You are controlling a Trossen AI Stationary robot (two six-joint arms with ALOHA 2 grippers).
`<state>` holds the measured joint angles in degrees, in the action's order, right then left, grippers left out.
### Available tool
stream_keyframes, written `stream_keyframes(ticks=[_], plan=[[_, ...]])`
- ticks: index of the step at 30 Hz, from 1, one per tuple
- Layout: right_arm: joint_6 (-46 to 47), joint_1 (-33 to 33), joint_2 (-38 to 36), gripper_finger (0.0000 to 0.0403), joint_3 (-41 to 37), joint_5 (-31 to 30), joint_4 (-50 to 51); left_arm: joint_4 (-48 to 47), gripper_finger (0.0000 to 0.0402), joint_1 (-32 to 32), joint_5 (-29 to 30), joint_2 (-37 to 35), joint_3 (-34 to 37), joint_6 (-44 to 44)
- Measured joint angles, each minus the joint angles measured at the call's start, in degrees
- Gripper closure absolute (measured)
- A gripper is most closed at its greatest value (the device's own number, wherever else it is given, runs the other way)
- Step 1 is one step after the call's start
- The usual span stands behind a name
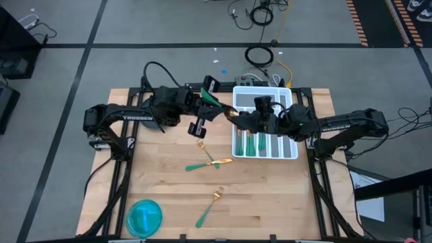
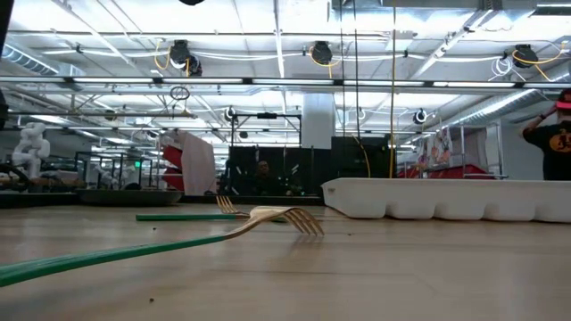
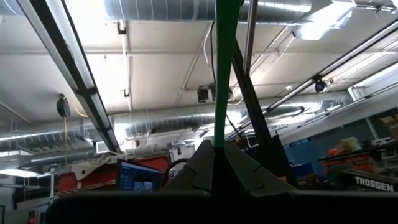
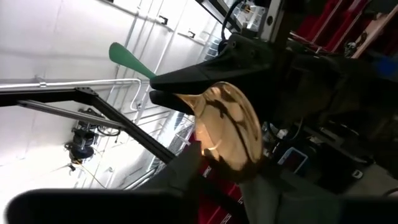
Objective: Sort silverware
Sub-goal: Put the green spoon on the silverware organizer
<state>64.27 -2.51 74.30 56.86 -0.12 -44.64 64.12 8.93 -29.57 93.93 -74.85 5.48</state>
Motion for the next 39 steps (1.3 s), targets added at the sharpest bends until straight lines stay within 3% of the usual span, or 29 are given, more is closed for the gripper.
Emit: stream_keyframes(ticks=[5,9,14,27,34,39], plan=[[-0.4,1.0,0.0,0.0353,0.0,0.2,-0.1,0.4,0.0389,0.1,0.0,0.0,0.0,-0.2],[-0.9,1.6,0.0,0.0370,0.0,0.5,-0.2,0.7,0.0389,0.1,0.1,0.0,0.0,-0.3],[-1.7,1.7,0.0,0.0363,0.0,0.6,-0.2,0.7,0.0389,0.1,0.1,0.0,0.0,-0.2],[-5.0,1.8,0.0,0.0282,0.0,-2.5,-0.1,1.2,0.0389,0.0,-0.3,0.1,0.0,0.6],[-5.2,1.8,0.0,0.0293,0.1,-3.0,1.0,1.4,0.0389,0.0,-0.3,0.1,0.0,0.3],[-5.9,1.8,-0.1,0.0337,0.1,-3.0,2.1,1.3,0.0389,0.0,-0.3,0.1,0.0,0.3]])
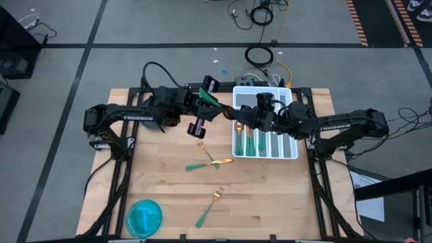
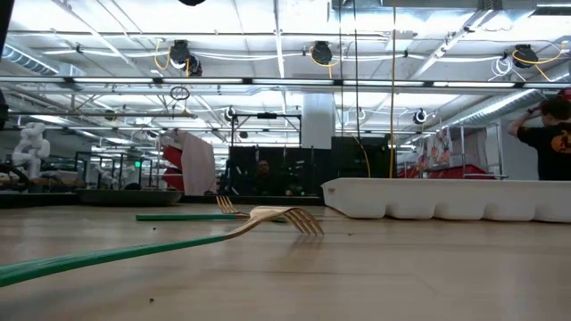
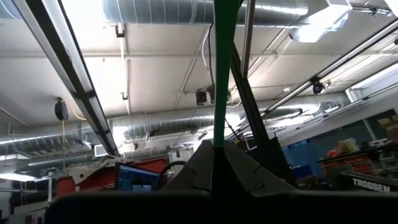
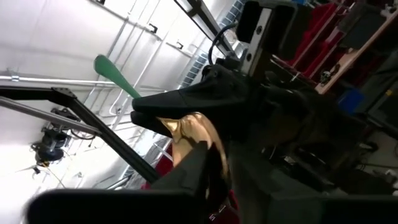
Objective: Sort silverware
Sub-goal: Put the green spoon on the silverware organizer
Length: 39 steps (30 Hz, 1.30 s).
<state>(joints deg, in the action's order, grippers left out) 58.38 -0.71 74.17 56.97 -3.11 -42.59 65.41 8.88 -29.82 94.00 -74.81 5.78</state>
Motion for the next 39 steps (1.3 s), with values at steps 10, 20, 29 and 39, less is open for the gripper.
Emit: stream_keyframes(ticks=[10,20,29,39], plan=[[-2.2,0.0,0.0,0.0400,0.0,-0.9,0.2,-0.1,0.0389,0.2,0.3,0.0,0.0,0.7],[-3.2,0.0,0.1,0.0403,-0.2,-0.6,0.8,-2.8,0.0291,2.4,1.7,-0.1,0.0,10.8],[-3.7,0.0,0.1,0.0403,-0.2,-1.2,-0.2,-3.1,0.0205,2.5,0.2,-0.1,0.0,13.1],[-6.9,0.0,-4.6,0.0403,-0.1,-1.6,2.4,-17.2,0.0175,4.8,-5.1,-4.9,0.0,11.7]])
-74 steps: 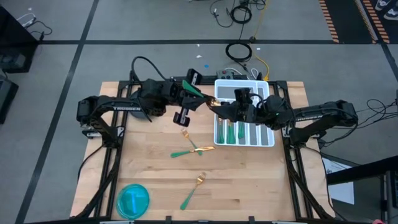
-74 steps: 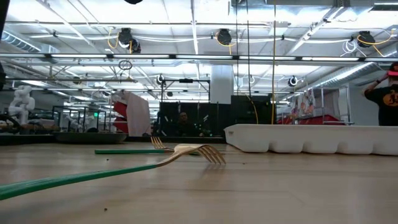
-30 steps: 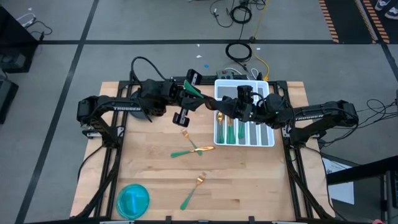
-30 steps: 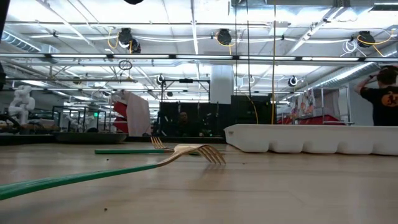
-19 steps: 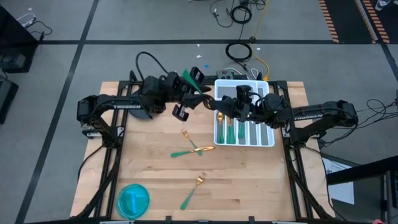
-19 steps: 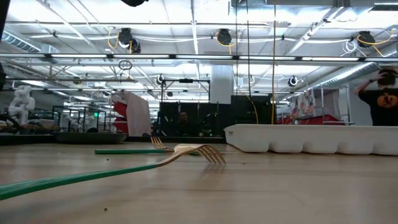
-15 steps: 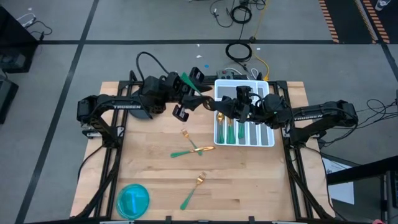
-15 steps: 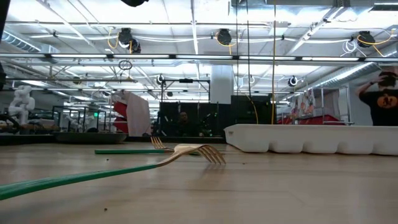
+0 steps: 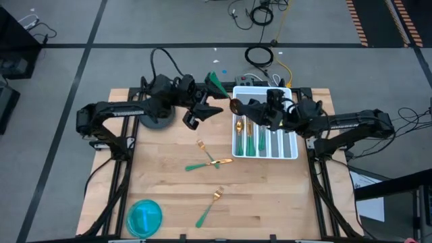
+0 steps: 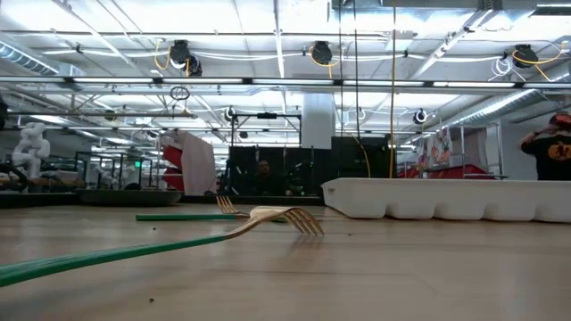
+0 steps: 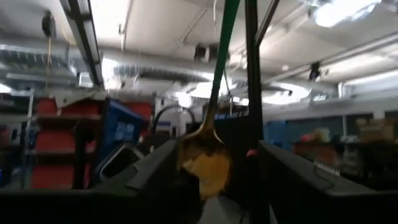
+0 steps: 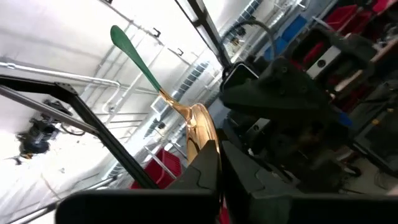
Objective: Sort silverware
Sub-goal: Put the green spoon on the silverware organizer
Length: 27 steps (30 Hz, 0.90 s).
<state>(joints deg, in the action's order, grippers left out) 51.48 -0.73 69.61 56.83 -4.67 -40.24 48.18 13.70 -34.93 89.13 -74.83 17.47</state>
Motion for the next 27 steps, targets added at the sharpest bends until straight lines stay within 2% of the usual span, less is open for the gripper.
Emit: stream_keyframes(ticks=[8,14,18,22,27], plan=[[0.5,0.0,-3.7,0.0403,0.0,0.4,6.9,-28.5,0.0175,2.2,2.4,-11.0,0.0,-11.8],[6.3,0.6,-3.4,0.0403,0.0,4.6,12.7,-47.4,0.0175,2.3,6.3,-17.5,0.0,-13.9],[9.2,1.0,-3.3,0.0403,0.0,5.0,19.4,-58.9,0.0175,2.3,10.5,-22.5,0.0,-15.8],[11.0,1.9,-3.4,0.0403,0.0,7.2,26.3,-66.9,0.0175,2.3,16.5,-27.6,0.0,-17.9],[13.3,3.2,-3.4,0.0403,0.0,8.6,32.8,-71.7,0.0175,2.3,19.6,-32.0,0.0,-18.0]])
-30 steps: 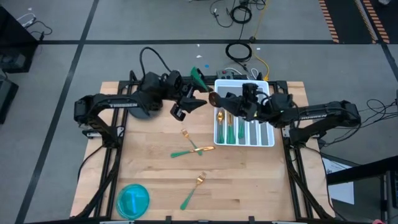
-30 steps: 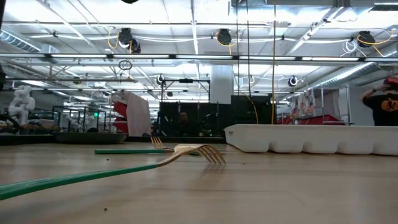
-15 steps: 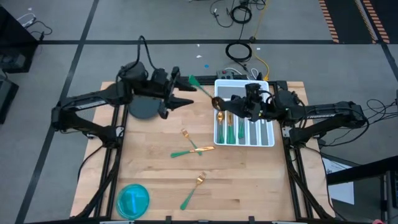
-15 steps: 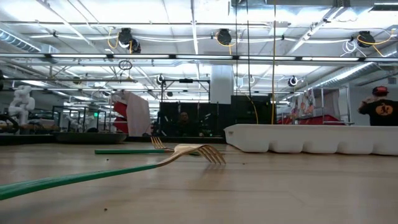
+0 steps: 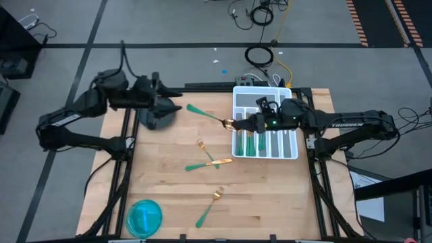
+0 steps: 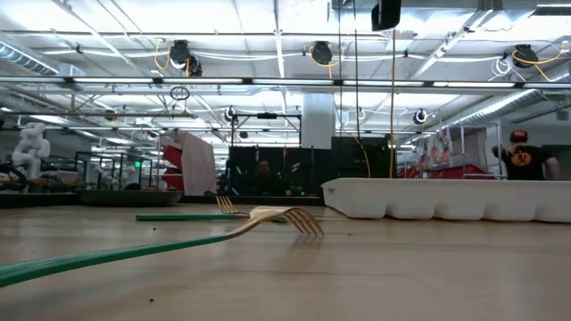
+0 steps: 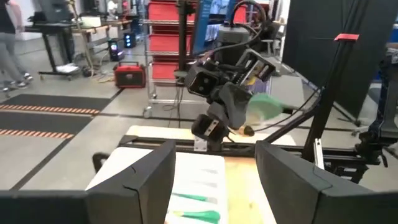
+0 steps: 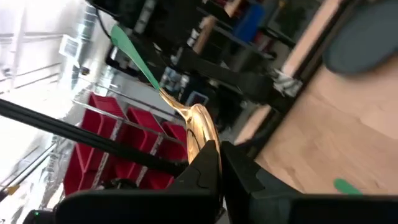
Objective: Sort silverware
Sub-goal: Put the green spoon on the silverware organizer
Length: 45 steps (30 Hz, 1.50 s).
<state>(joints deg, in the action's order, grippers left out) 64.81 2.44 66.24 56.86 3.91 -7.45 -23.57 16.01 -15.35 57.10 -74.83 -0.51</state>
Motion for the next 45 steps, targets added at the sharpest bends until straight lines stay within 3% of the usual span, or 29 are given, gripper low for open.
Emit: stream_keyframes(ticks=[8,27,35,45], plan=[[1.5,0.8,0.4,0.0403,0.0,3.6,7.3,-8.2,0.0175,0.0,2.6,-4.3,0.0,0.1],[-1.3,2.5,10.7,0.0403,0.1,23.1,15.0,-16.9,0.0175,0.0,4.4,-4.7,0.0,0.1],[-9.0,6.0,11.7,0.0403,0.1,24.6,32.6,-18.2,0.0175,0.0,4.8,-4.7,0.0,0.1],[-19.0,10.4,11.7,0.0403,0.1,24.5,44.8,-18.2,0.0175,0.0,5.0,-4.7,0.0,0.1]])
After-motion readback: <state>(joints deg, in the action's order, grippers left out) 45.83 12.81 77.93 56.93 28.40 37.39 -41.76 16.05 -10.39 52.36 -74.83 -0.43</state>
